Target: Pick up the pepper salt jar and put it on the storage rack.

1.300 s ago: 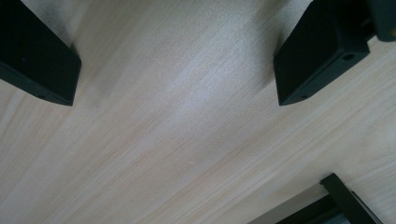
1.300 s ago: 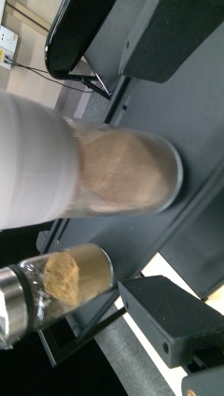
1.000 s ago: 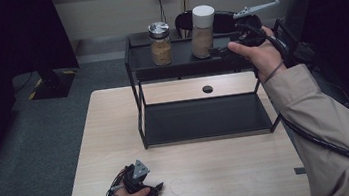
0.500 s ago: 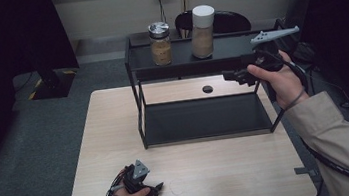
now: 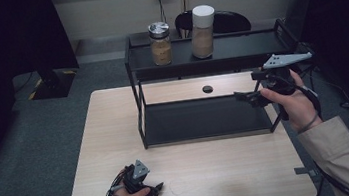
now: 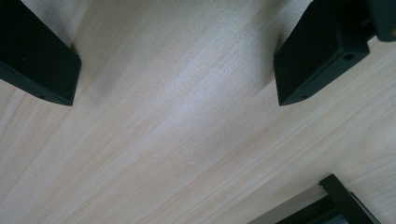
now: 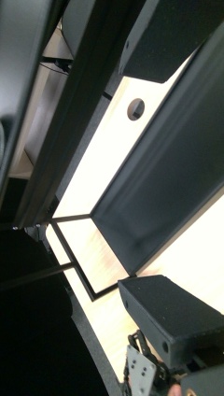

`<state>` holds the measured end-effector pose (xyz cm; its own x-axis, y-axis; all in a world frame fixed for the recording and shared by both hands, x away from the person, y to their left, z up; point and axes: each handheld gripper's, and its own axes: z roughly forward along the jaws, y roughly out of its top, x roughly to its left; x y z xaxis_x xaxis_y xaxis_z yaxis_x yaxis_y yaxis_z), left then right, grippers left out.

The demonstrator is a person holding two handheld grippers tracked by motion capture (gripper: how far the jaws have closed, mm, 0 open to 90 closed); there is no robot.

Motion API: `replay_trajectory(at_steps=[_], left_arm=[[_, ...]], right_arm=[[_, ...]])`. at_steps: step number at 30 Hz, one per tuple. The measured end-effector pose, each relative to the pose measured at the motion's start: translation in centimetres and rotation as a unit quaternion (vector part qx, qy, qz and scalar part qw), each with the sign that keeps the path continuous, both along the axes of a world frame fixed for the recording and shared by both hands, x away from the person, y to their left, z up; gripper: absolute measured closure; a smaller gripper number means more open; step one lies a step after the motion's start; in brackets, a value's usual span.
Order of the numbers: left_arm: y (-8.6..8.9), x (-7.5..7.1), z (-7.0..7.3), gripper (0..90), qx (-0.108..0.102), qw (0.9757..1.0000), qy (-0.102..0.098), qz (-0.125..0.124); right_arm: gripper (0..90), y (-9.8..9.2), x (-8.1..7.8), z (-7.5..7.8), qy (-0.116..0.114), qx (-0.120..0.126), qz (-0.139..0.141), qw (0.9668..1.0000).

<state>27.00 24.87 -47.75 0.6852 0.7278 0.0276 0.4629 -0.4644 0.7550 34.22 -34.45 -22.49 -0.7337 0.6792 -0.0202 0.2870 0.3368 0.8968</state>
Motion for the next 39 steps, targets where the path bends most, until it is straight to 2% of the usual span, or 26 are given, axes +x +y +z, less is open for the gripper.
replay_trajectory(at_steps=[8,22,29,39], left_arm=[[0.0,0.0,0.0,0.0,0.0,1.0,-0.001,0.001],[0.0,0.0,0.0,0.0,0.001,1.0,0.001,0.001],[-0.1,0.0,0.0,0.0,0.001,1.0,0.001,0.002],[-0.1,-0.1,0.0,0.0,0.001,1.0,0.001,0.004]], right_arm=[[0.1,-0.6,-1.2,-1.7,0.003,-0.001,0.014,0.9999],[0.0,-2.3,-2.7,-5.2,0.017,0.012,0.019,0.9996],[0.0,-2.8,-3.8,-6.5,0.015,0.007,0.02,0.9997],[0.0,-4.0,-5.6,-10.0,0.022,0.015,0.012,0.9996]])
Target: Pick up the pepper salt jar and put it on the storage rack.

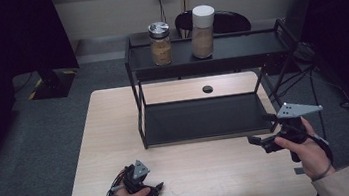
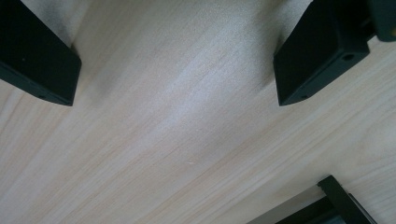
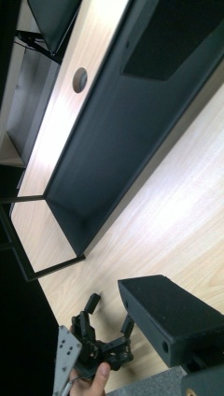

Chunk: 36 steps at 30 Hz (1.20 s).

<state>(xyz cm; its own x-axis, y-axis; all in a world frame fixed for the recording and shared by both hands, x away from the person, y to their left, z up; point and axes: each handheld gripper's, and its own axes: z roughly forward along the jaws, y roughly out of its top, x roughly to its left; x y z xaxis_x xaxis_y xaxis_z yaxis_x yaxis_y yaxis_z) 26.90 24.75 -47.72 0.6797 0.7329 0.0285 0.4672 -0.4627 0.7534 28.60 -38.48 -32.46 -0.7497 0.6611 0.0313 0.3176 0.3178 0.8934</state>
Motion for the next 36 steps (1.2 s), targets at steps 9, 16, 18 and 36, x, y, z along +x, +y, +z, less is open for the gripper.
replay_trajectory(at_steps=[9,16,18,36], left_arm=[[0.0,0.0,0.0,0.0,0.0,1.0,0.0,0.0],[-0.1,0.0,0.0,0.0,0.001,1.0,0.0,0.002],[-0.1,0.0,0.0,0.0,0.0,1.0,0.0,0.002],[-0.1,0.0,0.0,0.0,0.0,1.0,0.0,0.001]], right_arm=[[0.0,-1.2,-1.5,-3.5,0.0,-0.006,-0.008,0.9999],[0.4,-1.6,-2.1,-5.9,0.012,-0.02,-0.014,0.9996],[0.4,-1.7,-2.2,-6.5,0.014,-0.021,-0.014,0.9996],[1.3,-0.8,-2.7,-11.7,0.014,-0.046,0.0,0.9988]])
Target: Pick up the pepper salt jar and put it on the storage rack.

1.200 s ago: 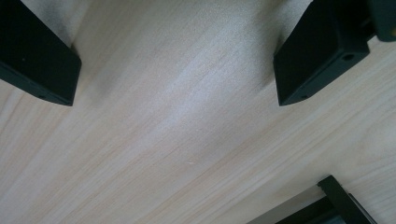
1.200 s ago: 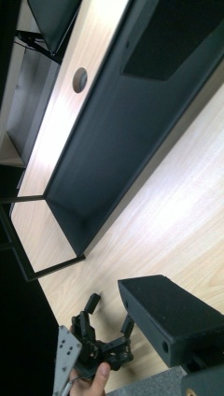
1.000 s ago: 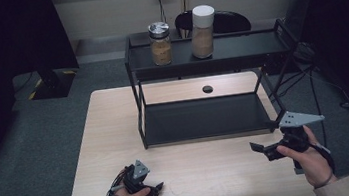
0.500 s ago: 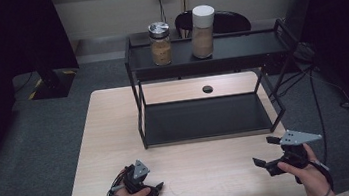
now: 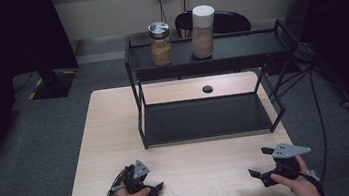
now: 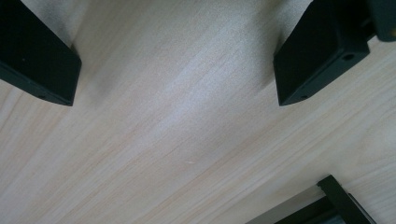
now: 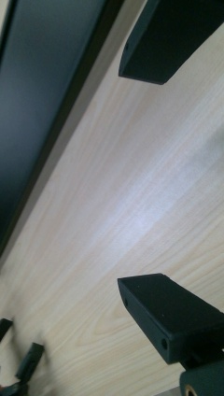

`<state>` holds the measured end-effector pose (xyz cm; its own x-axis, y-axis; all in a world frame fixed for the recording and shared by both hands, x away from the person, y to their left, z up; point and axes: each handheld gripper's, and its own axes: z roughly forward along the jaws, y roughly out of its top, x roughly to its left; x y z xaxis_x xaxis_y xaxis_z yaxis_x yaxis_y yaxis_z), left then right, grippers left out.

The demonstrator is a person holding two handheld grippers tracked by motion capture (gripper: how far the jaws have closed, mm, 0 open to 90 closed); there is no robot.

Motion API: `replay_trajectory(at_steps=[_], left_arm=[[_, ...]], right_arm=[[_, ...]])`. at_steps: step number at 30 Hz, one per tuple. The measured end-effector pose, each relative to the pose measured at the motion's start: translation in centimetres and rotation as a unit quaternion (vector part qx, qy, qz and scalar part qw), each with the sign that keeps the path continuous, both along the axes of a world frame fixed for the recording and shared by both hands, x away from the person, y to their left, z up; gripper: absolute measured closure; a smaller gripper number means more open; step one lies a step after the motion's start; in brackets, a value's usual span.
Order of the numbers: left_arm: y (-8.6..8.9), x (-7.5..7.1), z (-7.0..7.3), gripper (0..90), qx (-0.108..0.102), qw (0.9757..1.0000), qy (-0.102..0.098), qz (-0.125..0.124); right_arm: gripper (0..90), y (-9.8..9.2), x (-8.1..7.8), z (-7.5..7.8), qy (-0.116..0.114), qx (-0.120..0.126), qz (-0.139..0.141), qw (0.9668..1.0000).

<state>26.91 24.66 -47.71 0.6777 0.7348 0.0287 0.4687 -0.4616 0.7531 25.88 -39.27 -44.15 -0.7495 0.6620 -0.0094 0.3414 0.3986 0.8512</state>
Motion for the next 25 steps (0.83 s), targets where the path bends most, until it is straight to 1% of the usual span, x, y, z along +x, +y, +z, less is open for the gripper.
replay_trajectory(at_steps=[2,5,9,12,17,20,22,25], left_arm=[[0.0,0.0,0.0,0.0,0.001,1.0,0.001,0.0],[0.0,0.0,0.0,0.0,0.001,1.0,0.001,0.0],[0.0,0.0,0.0,0.0,0.001,1.0,0.0,-0.001],[0.0,0.0,0.0,0.0,0.001,1.0,0.0,-0.001],[0.0,0.0,0.0,0.0,0.0,1.0,0.0,0.0],[0.0,0.0,0.0,0.0,0.001,1.0,0.0,-0.001],[0.0,0.0,0.0,0.0,0.001,1.0,0.0,-0.001],[0.0,0.0,0.0,0.0,0.0,1.0,0.0,0.001]], right_arm=[[1.3,0.1,-0.1,-0.9,0.0,0.001,-0.004,1.0],[1.4,0.3,0.0,-1.7,0.008,-0.005,-0.005,0.9999],[1.3,0.3,0.2,-1.9,0.01,-0.006,-0.004,0.9999],[1.4,0.4,0.3,-2.0,0.014,-0.016,-0.003,0.9998],[1.4,0.5,0.4,-2.1,0.015,-0.023,-0.006,0.9996],[1.4,0.5,0.6,-2.4,0.023,-0.025,-0.009,0.9994],[1.4,0.9,0.6,-2.3,0.022,-0.04,-0.015,0.9988],[1.2,1.1,0.8,-2.3,0.028,-0.053,-0.015,0.9981]])
